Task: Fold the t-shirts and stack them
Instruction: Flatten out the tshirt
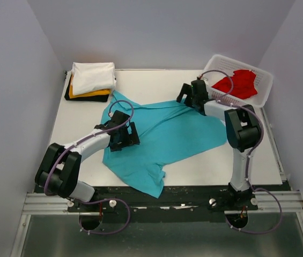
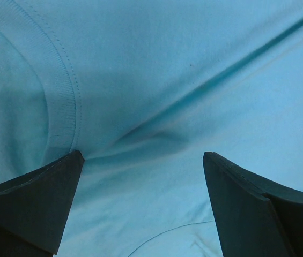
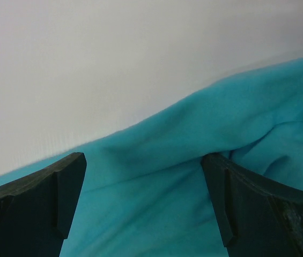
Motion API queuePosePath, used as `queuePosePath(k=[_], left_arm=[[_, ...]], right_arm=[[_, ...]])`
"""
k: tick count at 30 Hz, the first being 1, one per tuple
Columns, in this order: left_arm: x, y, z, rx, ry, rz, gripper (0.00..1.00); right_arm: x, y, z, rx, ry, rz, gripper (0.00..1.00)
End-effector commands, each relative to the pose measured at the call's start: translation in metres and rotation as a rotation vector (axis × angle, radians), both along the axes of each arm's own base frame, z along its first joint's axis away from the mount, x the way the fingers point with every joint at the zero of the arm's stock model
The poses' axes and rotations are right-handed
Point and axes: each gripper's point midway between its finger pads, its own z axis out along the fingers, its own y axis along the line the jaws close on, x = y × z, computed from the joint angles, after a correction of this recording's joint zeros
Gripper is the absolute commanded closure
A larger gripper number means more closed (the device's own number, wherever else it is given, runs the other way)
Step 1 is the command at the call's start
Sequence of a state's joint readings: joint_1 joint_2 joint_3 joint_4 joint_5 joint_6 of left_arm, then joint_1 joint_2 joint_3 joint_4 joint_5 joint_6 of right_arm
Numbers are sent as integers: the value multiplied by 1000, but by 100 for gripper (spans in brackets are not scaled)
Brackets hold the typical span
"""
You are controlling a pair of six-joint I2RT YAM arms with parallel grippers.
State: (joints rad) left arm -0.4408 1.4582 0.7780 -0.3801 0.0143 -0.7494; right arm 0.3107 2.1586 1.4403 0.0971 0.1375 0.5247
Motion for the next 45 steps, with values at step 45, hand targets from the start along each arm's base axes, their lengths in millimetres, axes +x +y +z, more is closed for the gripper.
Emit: queuePosePath(k=[45], left_arm=[[-22,-30,-18,-173,96,-62,2]], right_arm=[[-86,207,-17,211,85,454,0]])
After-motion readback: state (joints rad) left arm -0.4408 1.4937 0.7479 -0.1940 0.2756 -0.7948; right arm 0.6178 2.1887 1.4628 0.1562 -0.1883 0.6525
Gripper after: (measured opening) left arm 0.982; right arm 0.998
